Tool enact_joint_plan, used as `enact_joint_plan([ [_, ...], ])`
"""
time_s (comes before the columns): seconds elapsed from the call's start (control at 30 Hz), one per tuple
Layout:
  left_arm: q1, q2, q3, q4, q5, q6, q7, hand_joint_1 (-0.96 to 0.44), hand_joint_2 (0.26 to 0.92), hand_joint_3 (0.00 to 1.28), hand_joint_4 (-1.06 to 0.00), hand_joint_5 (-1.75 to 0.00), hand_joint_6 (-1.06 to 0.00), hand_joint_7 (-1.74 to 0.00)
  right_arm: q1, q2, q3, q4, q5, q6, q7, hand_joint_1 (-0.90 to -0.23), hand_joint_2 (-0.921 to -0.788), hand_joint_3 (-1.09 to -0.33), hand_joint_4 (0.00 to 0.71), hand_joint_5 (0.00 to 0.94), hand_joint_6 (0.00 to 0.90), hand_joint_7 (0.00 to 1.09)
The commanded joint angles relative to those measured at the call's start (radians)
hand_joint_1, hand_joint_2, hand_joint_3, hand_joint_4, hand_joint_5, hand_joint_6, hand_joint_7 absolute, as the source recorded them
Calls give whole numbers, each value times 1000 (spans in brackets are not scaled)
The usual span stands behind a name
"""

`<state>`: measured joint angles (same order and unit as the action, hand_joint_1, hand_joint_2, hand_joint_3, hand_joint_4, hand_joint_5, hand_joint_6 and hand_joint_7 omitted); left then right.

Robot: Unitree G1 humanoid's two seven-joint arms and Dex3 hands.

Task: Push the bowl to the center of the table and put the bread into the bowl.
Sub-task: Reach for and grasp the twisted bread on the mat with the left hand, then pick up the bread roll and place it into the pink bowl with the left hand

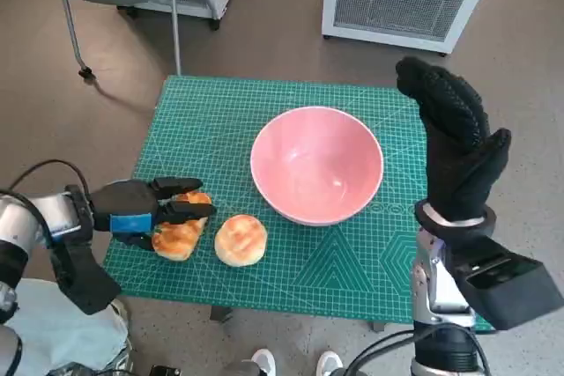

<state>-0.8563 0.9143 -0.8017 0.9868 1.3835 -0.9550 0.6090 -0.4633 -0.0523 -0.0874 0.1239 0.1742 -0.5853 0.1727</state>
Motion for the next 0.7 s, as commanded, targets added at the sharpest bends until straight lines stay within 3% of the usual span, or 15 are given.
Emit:
enact_joint_plan([
  [0.03, 25, -44, -64, 46, 8, -31, 35, 1, 916, 176, -234, -43, -322, -58, 18, 10, -2, 21, 1, 7, -7, -563, -921, -797, 310, 28, -1, 699],
  [0.2, 24, -70, -112, 78, 19, -14, 105, 26, 920, 234, -273, -53, -327, -61, 16, 12, -5, 27, 0, 8, -9, -564, -921, -792, 309, 28, -1, 699],
  [0.47, 15, -117, -191, 131, 33, 17, 181, -11, 921, 216, -306, -55, -334, -65, 16, 17, -7, 34, -7, 3, -15, -561, -921, -787, 309, 28, -1, 704],
  [0.6, 10, -135, -210, 161, 15, 0, 199, -32, 921, 187, -419, -103, -432, -124, 15, 18, -8, 36, -14, 0, -19, -554, -921, -787, 309, 29, -1, 704],
  [0.63, 8, -137, -214, 167, 11, -7, 209, -39, 921, 181, -484, -137, -464, -248, 15, 18, -9, 38, -16, -2, -21, -550, -921, -788, 309, 29, -1, 704],
  [0.67, 6, -138, -217, 171, 9, -12, 218, -26, 921, 212, -453, -559, -471, -685, 14, 17, -10, 39, -18, -3, -21, -547, -921, -789, 309, 29, -1, 704],
  [0.7, 3, -139, -221, 175, 7, -14, 224, -21, 921, 227, -436, -714, -468, -846, 13, 17, -11, 40, -19, -3, -22, -546, -921, -789, 309, 29, -1, 704],
])
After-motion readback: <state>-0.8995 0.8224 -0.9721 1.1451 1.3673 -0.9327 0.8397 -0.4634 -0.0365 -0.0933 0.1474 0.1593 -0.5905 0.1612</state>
